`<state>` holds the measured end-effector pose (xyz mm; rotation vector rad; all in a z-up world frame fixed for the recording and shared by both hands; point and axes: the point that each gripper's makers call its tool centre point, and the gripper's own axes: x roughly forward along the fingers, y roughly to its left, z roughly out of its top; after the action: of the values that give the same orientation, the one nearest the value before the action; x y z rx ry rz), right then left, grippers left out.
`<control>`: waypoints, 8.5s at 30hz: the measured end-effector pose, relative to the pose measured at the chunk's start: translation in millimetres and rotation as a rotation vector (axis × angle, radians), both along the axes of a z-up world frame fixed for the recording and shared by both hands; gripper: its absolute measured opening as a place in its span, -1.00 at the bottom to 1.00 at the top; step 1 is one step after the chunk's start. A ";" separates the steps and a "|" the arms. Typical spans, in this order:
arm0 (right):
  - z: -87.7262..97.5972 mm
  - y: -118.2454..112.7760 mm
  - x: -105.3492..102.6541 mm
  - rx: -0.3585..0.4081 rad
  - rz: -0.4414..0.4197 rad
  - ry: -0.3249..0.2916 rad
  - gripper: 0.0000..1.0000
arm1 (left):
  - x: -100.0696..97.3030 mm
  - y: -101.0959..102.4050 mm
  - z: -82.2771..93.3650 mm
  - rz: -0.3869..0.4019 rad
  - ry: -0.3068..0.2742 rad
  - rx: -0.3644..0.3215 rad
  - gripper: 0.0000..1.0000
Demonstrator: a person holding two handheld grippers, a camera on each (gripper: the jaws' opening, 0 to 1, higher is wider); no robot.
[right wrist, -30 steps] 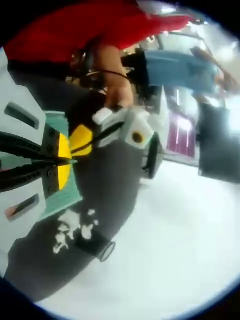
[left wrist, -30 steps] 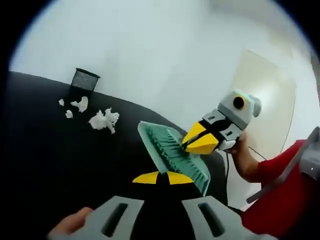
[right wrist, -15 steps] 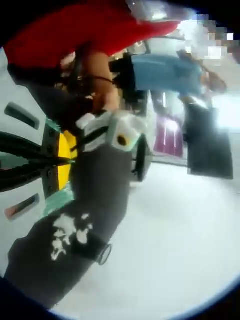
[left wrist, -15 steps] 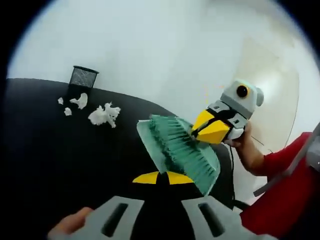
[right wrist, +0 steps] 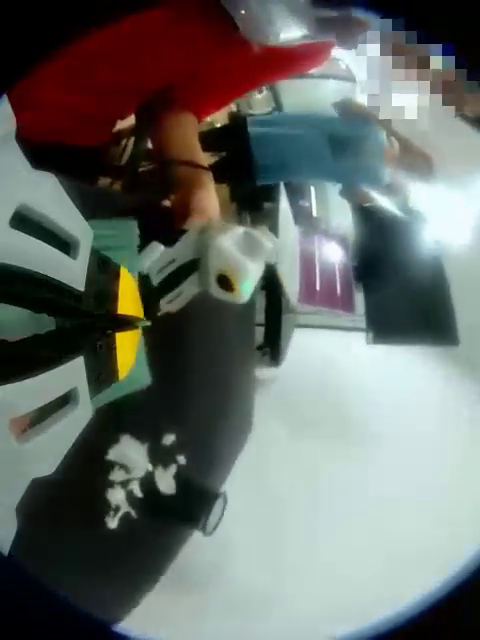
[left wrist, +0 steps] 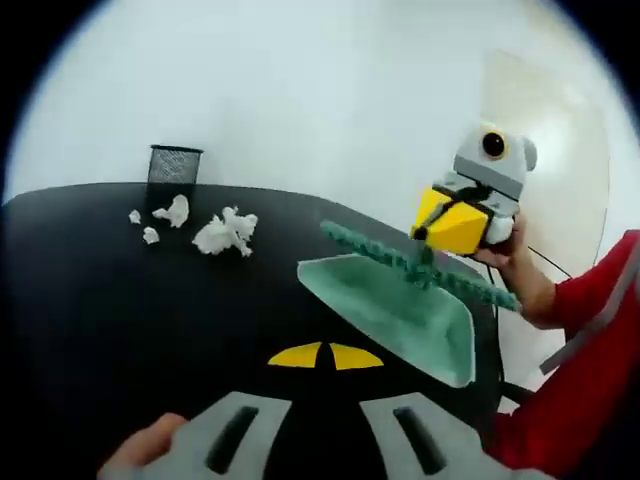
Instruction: Pick up the broom and sweep the trash on the tabletop into the dustpan.
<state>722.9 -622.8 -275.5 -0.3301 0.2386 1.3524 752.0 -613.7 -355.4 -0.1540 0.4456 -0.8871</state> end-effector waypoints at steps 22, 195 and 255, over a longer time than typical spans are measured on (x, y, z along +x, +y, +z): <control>-30.3 32.8 -13.4 -0.106 0.034 0.051 -0.83 | 28.8 54.9 20.4 0.219 -0.109 -0.135 -0.56; 37.8 -209.9 29.3 0.906 -0.525 0.194 -0.68 | 73.1 84.8 188.6 0.394 -0.674 0.138 -0.93; -14.4 -231.0 51.5 0.783 -0.806 0.522 -0.58 | 81.9 -60.0 177.0 -0.097 -0.765 0.036 -0.92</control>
<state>774.4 -853.8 -289.9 0.7263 0.2178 0.6162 833.9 -673.7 -178.3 0.2420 -0.2469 -0.9592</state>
